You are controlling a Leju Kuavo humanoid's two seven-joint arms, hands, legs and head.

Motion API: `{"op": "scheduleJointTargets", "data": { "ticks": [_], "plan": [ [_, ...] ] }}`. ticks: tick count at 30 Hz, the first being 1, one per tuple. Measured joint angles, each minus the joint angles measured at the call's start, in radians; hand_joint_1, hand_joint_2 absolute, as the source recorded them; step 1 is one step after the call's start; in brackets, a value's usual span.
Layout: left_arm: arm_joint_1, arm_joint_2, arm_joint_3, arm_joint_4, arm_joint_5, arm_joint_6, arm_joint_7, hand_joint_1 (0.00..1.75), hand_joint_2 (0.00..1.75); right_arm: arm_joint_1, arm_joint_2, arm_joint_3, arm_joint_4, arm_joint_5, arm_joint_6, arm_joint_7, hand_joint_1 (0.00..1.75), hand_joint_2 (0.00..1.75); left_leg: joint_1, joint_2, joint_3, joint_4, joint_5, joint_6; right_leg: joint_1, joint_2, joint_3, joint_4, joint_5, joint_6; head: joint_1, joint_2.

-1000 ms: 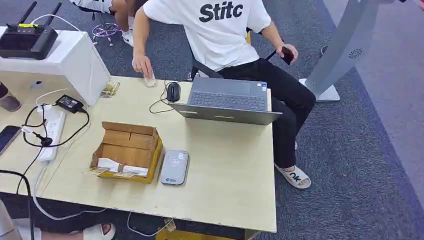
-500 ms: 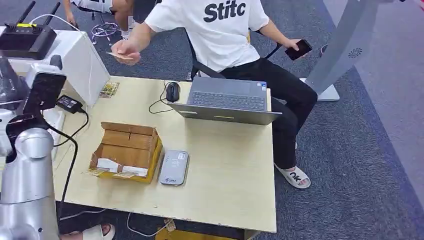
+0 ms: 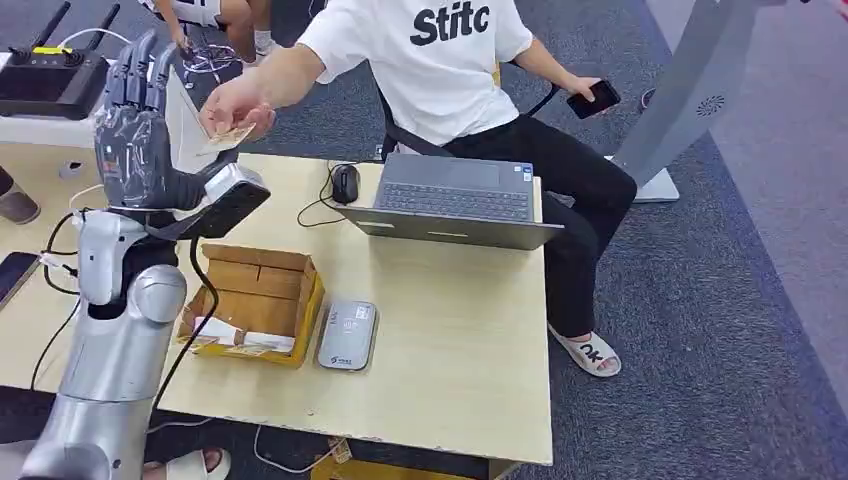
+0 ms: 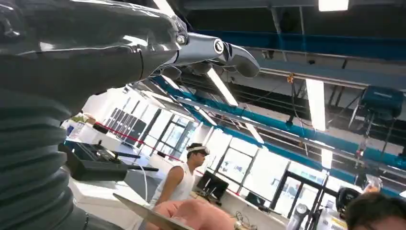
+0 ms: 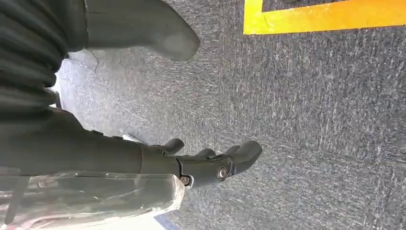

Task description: Pass the card to the sensor for recognition and then transmit it.

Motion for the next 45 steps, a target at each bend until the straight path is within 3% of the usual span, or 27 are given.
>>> {"op": "scheduleJointTargets", "data": {
  "ticks": [1, 2, 25, 35, 37, 42, 45],
  "plan": [
    [0.001, -0.001, -0.008, 0.003, -0.005, 0.0, 0.002, 0.21, 1.75, 0.0, 0.0, 0.001, 0.0, 0.001, 0.0, -0.002, 0.0, 1.75, 0.0, 0.0, 0.0, 0.0, 0.0, 0.0, 0.0, 0.0, 0.0, 0.0, 0.0, 0.0, 0.0, 0.0],
    [0.003, -0.001, -0.015, 0.005, -0.007, 0.0, 0.002, 1.75, 1.75, 0.0, 0.0, 0.002, 0.001, 0.003, 0.0, -0.003, 0.0, 1.75, 0.0, 0.0, 0.0, 0.0, 0.0, 0.0, 0.0, 0.0, 0.0, 0.0, 0.0, 0.0, 0.0, 0.0],
    [0.091, -0.001, -0.051, 0.064, -0.027, 0.033, 0.007, 1.75, 1.75, 0.003, 0.0, 0.009, 0.009, 0.019, 0.002, 0.01, 0.0, 1.75, 0.0, 0.0, 0.0, 0.0, 0.0, 0.0, 0.0, 0.0, 0.0, 0.0, 0.0, 0.0, 0.0, 0.0],
    [0.123, -0.008, -0.093, 0.063, -0.018, 0.02, -0.021, 1.75, 1.75, 0.004, 0.0, 0.014, 0.012, 0.027, 0.002, 0.012, 0.0, 1.75, 0.0, 0.0, 0.0, 0.0, 0.0, 0.0, 0.0, 0.0, 0.0, 0.0, 0.0, 0.0, 0.0, 0.0],
    [0.127, -0.01, -0.099, 0.062, -0.006, 0.003, -0.029, 1.75, 1.75, 0.004, 0.0, 0.014, 0.012, 0.029, 0.002, 0.012, 0.0, 1.75, 0.0, 0.0, 0.0, 0.0, 0.0, 0.0, 0.0, 0.0, 0.0, 0.0, 0.0, 0.0, 0.0, 0.0],
    [0.168, -0.027, -0.158, 0.037, 0.054, -0.112, -0.07, 1.75, 1.75, 0.004, 0.0, 0.018, 0.013, 0.037, 0.002, 0.011, 0.0, 1.75, 0.0, -0.001, 0.0, 0.0, 0.0, 0.001, 0.0, -0.001, 0.0, 0.0, 0.0, 0.0, 0.0, 0.0],
    [0.196, -0.029, -0.222, 0.025, 0.07, -0.124, -0.074, 1.75, 1.75, 0.005, 0.0, 0.024, 0.014, 0.039, 0.001, 0.01, 0.0, 1.75, 0.0, 0.0, 0.0, 0.0, -0.001, 0.001, 0.0, 0.0, 0.0, 0.0, 0.0, 0.0, 0.0, 0.0]
  ]
}}
